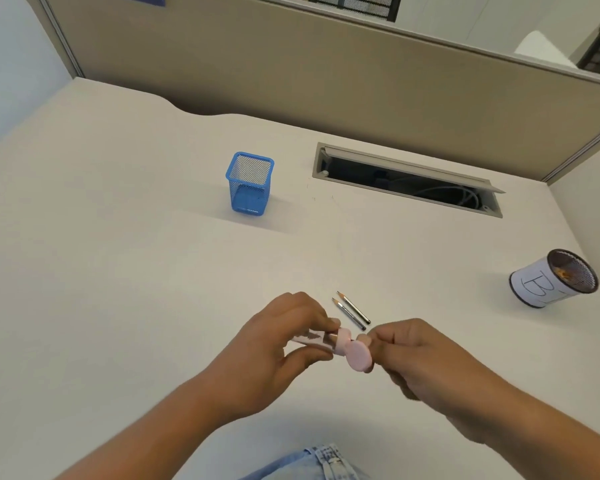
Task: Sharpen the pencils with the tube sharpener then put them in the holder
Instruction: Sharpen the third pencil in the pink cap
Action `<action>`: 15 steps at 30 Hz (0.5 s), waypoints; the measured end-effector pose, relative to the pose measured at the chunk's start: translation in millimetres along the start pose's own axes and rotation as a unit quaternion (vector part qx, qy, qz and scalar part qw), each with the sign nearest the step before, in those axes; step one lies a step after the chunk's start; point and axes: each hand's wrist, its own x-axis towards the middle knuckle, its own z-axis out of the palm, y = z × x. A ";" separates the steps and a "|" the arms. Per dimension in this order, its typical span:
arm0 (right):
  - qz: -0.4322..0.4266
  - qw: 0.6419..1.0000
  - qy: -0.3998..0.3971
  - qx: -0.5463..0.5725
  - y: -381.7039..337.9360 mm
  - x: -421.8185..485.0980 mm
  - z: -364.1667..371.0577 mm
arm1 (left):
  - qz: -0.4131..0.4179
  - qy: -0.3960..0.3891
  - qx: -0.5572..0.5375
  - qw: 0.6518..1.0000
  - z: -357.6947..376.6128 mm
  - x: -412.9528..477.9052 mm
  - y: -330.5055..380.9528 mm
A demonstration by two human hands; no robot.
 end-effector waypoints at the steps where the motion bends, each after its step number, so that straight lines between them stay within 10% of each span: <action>1: -0.039 0.998 0.015 -0.037 -0.7 -1.0 -0.9 | -0.010 0.012 -0.013 1.000 0.5 0.5 1.2; 3: -0.149 0.979 0.061 -0.128 0.8 -1.5 -1.7 | -0.034 0.031 -0.037 0.998 0.4 1.4 3.3; 9: -0.401 0.759 0.221 -0.463 12.0 7.4 -11.0 | -0.127 0.025 -0.141 0.982 1.2 -0.9 7.7; 12: -0.395 0.807 0.188 -0.397 13.0 9.8 -5.8 | -0.098 0.030 -0.119 0.988 -0.3 -0.2 5.1; 15: -0.220 0.941 0.127 -0.221 11.1 11.4 1.8 | -0.010 0.035 -0.033 0.999 -2.9 2.3 1.2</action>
